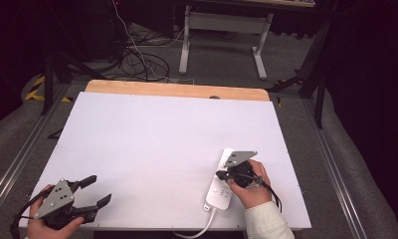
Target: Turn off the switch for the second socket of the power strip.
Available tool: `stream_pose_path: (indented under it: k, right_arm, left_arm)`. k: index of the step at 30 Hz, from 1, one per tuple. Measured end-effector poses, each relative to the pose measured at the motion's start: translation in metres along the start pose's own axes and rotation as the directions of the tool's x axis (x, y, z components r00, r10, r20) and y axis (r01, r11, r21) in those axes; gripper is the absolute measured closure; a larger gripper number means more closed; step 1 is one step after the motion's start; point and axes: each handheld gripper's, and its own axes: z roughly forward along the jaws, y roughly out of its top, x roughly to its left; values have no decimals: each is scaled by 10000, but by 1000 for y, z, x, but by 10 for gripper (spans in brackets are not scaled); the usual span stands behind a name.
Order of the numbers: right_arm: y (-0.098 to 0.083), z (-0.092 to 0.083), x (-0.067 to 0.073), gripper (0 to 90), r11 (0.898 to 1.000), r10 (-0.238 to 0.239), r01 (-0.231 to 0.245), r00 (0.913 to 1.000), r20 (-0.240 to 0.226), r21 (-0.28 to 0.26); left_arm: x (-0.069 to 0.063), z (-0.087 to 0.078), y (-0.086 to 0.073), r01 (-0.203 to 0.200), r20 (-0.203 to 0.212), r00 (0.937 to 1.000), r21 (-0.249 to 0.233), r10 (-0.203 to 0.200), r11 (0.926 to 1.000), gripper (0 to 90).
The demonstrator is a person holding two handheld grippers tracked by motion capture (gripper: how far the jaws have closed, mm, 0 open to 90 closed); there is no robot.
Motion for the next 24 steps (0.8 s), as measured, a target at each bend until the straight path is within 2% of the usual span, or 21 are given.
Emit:
stream_pose_path:
  k: [24]
  right_arm:
    - [-1,4,3,900,9997,-118,113,9996,253,212]
  left_arm:
    - [0,0,0,38,34,10000,33,-39,10000,263]
